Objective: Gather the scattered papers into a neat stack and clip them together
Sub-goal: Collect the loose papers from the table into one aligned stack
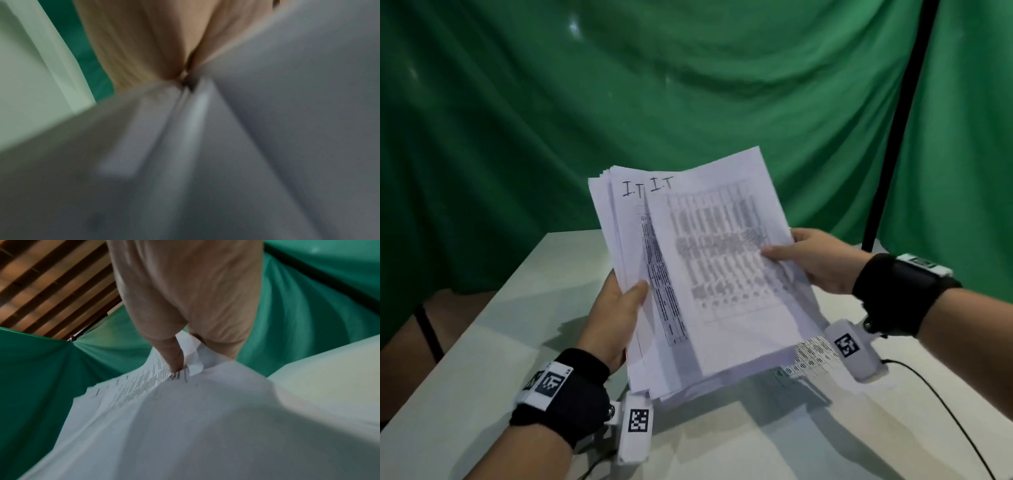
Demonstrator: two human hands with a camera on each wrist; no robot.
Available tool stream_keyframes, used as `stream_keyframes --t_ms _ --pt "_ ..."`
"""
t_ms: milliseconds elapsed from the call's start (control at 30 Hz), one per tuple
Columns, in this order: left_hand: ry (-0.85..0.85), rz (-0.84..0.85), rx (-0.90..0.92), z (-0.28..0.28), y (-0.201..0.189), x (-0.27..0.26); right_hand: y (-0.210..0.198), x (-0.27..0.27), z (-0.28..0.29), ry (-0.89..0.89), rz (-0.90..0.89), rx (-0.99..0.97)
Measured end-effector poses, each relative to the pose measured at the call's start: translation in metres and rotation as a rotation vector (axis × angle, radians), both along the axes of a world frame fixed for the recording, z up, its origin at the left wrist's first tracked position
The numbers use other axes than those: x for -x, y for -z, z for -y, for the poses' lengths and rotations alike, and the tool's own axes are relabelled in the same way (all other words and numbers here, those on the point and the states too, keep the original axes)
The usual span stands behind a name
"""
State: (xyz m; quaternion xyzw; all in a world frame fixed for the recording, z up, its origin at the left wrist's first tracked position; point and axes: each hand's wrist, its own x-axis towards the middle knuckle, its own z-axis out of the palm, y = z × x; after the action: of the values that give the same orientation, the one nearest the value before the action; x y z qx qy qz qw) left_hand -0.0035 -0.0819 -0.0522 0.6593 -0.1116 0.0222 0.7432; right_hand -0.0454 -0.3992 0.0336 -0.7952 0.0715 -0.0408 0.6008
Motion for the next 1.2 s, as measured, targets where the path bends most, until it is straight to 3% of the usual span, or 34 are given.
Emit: stream_keyframes --t_ms 133,300,467,533,600,700,733,833,933,1100,1200 --pt "0.111 -0.012 0.056 0.006 -0.010 0.014 0.018 -0.010 -0.025 0.050 -0.034 0.043" --pt "0.085 -0.066 0.122 0.002 -0.010 0.014 0.022 -0.017 -0.038 0.106 0.025 -0.034" --pt "-0.039 0.047 -0.050 0.000 -0.002 0.004 0.015 -0.012 -0.039 0.016 0.085 0.010" --pt "-0.107 0.048 -0.078 -0.004 -0.001 -0.002 0.015 -0.007 -0.033 0.001 0.057 0.193" --pt "-0.171 0.056 -0.065 -0.009 0.000 -0.007 0.017 -0.002 -0.018 -0.016 -0.036 0.524" --pt "-0.242 0.045 -0.034 -0.014 0.001 -0.013 0.027 0.009 0.012 -0.128 -0.340 1.069" --pt "-0.255 0.049 -0.031 -0.015 0.002 -0.015 0.032 0.013 0.021 -0.148 -0.440 1.141" --pt "-0.265 0.047 -0.031 -0.015 0.003 -0.015 0.041 0.024 0.039 -0.078 -0.604 1.080" --pt "-0.255 0.046 -0.029 -0.013 0.001 -0.013 0.044 0.024 0.056 -0.038 -0.635 1.076" --pt "-0.259 0.058 -0.034 -0.011 -0.001 -0.009 0.050 0.018 0.076 -0.007 -0.623 0.902" --pt "-0.252 0.056 -0.031 -0.011 0.000 -0.009 0.051 0.017 0.081 -0.008 -0.620 0.943"
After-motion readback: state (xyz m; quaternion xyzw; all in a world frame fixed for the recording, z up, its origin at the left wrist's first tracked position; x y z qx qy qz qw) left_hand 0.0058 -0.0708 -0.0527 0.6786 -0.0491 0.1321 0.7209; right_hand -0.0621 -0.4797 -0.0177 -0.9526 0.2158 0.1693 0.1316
